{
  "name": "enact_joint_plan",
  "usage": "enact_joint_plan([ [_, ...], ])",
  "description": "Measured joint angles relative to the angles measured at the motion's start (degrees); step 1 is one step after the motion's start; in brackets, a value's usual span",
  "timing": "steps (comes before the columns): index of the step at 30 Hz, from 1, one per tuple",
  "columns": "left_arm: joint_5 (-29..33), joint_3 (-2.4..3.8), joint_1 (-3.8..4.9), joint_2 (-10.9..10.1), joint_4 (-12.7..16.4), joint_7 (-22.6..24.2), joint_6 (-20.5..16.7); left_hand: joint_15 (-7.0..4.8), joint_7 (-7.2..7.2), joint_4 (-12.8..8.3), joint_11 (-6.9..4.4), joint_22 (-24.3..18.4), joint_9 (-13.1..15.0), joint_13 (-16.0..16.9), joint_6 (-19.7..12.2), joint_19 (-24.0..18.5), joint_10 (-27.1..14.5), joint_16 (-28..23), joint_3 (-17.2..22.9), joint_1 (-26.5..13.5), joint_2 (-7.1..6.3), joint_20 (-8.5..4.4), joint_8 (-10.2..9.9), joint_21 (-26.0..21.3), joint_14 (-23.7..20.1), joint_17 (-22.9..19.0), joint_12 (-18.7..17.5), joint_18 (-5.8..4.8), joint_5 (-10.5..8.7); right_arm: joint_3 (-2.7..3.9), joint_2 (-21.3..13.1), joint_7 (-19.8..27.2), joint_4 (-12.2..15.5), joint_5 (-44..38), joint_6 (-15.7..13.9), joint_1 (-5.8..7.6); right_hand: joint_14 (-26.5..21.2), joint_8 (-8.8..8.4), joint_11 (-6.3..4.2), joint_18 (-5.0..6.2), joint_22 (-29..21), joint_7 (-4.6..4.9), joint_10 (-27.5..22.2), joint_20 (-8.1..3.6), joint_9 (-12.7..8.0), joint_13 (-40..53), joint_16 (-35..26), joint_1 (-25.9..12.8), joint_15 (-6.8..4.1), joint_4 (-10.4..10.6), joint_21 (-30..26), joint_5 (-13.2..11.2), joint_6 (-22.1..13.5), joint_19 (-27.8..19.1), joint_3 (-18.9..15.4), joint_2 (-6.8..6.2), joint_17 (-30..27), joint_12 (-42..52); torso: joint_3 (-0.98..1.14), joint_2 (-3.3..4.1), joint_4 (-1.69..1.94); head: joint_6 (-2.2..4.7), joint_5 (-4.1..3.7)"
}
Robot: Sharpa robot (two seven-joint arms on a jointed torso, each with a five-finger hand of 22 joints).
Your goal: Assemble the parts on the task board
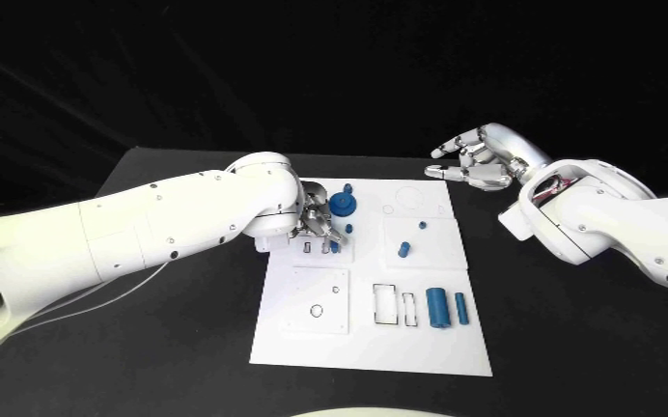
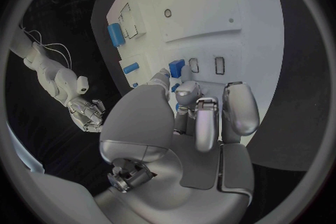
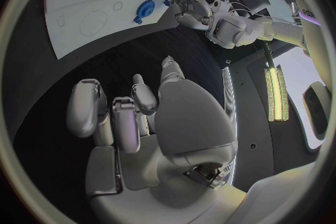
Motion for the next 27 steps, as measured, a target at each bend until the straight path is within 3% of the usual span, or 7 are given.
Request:
enact_joint_plan([
  [14, -0.1, -0.02, 0.00, 0.3, -0.3, 0.0, 0.7, 0.00, 0.00, 0.0, 0.00, 0.2, 0.0, 0.0, 0.0, 0.0, 0.0, 0.0, 0.0, -0.5, -0.01, 0.00, 0.0, 0.2, 0.0, 0.0, 0.0, 0.00, 0.00, 0.00, 0.1, 0.0, -0.1, 0.0, 0.2, -0.04, 0.0, 0.00, 0.00, 0.00, 0.0, 0.00, 0.0, 0.00, 0.0, 0.0, 0.0, 0.0, 0.00, 0.0, 0.0, 0.0, 0.0, 0.0, 0.0, 0.00, 0.0, 0.0, 0.03, 0.00, 0.01, -0.29, -0.05],
  [17, -0.1, -0.02, 0.00, 0.3, -0.4, 0.0, 0.9, 0.00, 0.00, 0.0, 0.00, 0.3, 0.2, 0.0, 0.0, 0.0, 0.0, 0.0, 0.0, -0.5, -0.01, 0.00, 0.0, 0.2, 0.0, 0.0, 0.0, -0.59, 0.00, 0.00, 0.1, 0.0, -0.1, 0.0, 0.2, -0.07, 0.0, 0.00, 0.00, 0.00, 0.0, 0.00, 0.0, 0.00, 0.0, 0.0, 0.0, 0.0, 0.00, 0.0, 0.0, 0.0, 0.0, 0.0, 0.0, 0.00, 0.0, 0.0, 0.04, -0.01, 0.01, -0.40, -0.03],
  [22, 0.0, -0.01, 0.00, 0.3, -0.6, 0.0, 1.5, 0.00, -0.21, -0.4, -0.21, 0.5, 0.5, 0.0, -0.2, 0.0, 0.2, 0.0, 0.4, 0.7, 1.08, 0.00, 0.2, 0.2, 0.0, 0.0, 0.0, -0.58, 0.00, 0.00, 0.2, 0.0, -0.1, 0.0, 0.3, -0.12, 0.0, 0.00, 0.00, 0.00, 0.0, 0.00, 0.0, 0.00, 0.0, 0.0, 0.0, 0.0, 0.00, 0.0, 0.0, 0.0, 0.0, 0.0, 0.0, 0.00, 0.0, 0.0, 0.05, -0.03, -0.01, -0.50, 0.01],
  [27, 0.0, 0.00, 0.00, 0.4, -0.8, 0.0, 2.2, 0.00, -0.21, -0.4, -0.21, 0.5, 0.5, -0.1, -0.2, 0.0, 0.2, 0.0, 0.7, 1.5, 0.99, 0.00, 0.2, 0.4, 0.0, 0.0, 0.0, -0.57, 0.00, 0.00, 0.2, 0.0, -0.1, 0.0, 0.4, -0.14, 0.0, 0.00, 0.00, 0.00, 0.0, 0.00, 0.0, 0.00, 0.0, 0.0, 0.0, 0.0, 0.00, 0.0, 0.0, 0.0, 0.0, 0.0, 0.0, 0.01, 0.0, 0.0, 0.05, -0.05, -0.01, -0.54, -0.02],
])
